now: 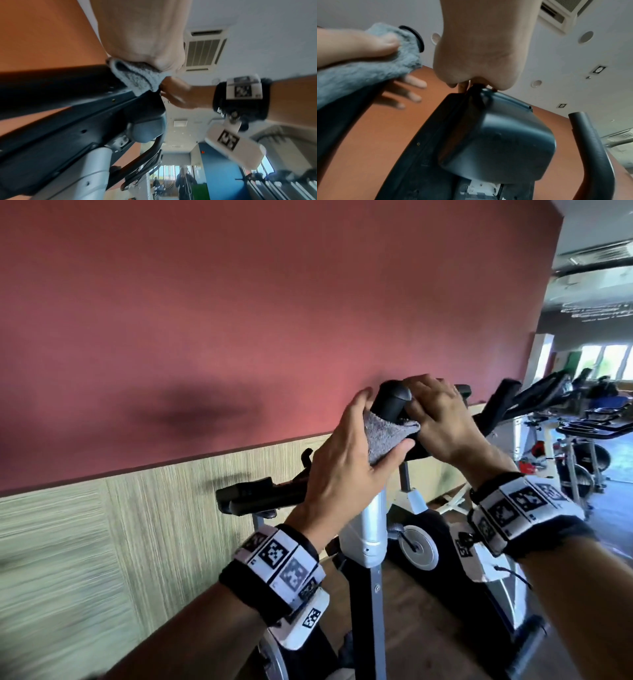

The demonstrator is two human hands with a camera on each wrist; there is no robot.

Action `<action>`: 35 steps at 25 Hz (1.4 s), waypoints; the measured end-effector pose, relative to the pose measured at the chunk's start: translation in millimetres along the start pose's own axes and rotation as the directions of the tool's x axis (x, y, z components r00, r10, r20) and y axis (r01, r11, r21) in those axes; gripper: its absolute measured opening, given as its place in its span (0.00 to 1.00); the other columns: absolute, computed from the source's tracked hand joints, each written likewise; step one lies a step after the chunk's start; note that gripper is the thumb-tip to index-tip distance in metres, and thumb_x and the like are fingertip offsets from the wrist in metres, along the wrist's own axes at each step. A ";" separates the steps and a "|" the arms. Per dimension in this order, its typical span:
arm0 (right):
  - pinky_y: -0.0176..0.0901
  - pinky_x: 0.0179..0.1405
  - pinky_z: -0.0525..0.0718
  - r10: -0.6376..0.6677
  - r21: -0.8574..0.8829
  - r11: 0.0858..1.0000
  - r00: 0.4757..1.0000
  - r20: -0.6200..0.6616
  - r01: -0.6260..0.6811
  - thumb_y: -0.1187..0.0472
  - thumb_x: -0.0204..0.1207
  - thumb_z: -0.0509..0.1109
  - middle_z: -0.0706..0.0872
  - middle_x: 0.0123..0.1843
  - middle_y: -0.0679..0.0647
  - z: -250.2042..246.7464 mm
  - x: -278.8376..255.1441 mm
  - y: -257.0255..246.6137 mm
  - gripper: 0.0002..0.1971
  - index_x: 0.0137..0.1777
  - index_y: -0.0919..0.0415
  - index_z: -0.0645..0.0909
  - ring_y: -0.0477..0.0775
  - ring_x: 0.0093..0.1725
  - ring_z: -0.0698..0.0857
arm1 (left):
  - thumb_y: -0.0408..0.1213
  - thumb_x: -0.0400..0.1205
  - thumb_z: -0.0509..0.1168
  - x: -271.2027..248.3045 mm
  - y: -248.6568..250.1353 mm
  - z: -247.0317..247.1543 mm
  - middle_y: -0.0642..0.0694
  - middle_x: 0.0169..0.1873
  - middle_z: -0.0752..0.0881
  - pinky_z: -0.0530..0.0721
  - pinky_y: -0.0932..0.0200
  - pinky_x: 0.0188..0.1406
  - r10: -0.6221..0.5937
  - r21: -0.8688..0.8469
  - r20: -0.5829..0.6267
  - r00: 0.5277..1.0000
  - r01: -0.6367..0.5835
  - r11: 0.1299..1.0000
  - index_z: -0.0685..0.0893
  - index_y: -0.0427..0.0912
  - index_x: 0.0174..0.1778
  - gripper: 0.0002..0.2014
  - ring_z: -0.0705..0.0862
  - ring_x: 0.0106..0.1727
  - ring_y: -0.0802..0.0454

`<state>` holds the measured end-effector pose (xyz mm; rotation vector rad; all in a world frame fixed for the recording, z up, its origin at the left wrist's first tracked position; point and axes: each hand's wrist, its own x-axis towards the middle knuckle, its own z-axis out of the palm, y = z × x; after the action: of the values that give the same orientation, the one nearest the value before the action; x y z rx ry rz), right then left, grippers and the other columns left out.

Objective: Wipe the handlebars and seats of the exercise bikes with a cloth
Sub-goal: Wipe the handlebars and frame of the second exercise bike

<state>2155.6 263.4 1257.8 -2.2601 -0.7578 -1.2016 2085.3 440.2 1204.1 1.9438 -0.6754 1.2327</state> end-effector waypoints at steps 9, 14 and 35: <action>0.59 0.67 0.73 -0.041 0.084 0.995 0.996 -0.079 0.048 0.54 0.78 0.56 0.84 0.55 0.60 12.5 -3.5 9.6 0.20 0.53 0.63 0.87 0.66 0.58 0.75 | 0.52 0.82 0.69 -11.3 12.4 19.7 0.36 0.80 0.75 0.82 0.53 0.67 0.014 0.312 -0.203 0.979 0.051 0.949 0.59 0.30 0.87 0.44 0.80 0.75 0.42; 0.58 0.62 0.72 -0.050 0.050 0.997 0.997 -0.062 0.053 0.55 0.77 0.59 0.84 0.52 0.64 10.2 0.3 10.4 0.18 0.49 0.66 0.86 0.67 0.56 0.75 | 0.50 0.83 0.69 22.3 33.1 23.1 0.36 0.80 0.75 0.84 0.51 0.67 0.022 0.342 -0.223 0.974 0.057 0.938 0.59 0.30 0.87 0.43 0.81 0.74 0.43; 0.57 0.60 0.76 -0.063 0.084 0.993 0.976 -0.208 0.082 0.58 0.77 0.63 0.85 0.48 0.59 20.4 -1.3 9.9 0.12 0.44 0.63 0.85 0.66 0.54 0.77 | 0.47 0.83 0.71 11.7 21.8 26.6 0.37 0.77 0.78 0.85 0.50 0.65 0.070 0.347 -0.241 0.968 0.019 0.938 0.60 0.31 0.86 0.41 0.81 0.72 0.44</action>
<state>2173.6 268.6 1244.9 -2.0120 -0.8034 -1.3801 2088.0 405.3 1213.9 2.0096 -0.3707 1.6722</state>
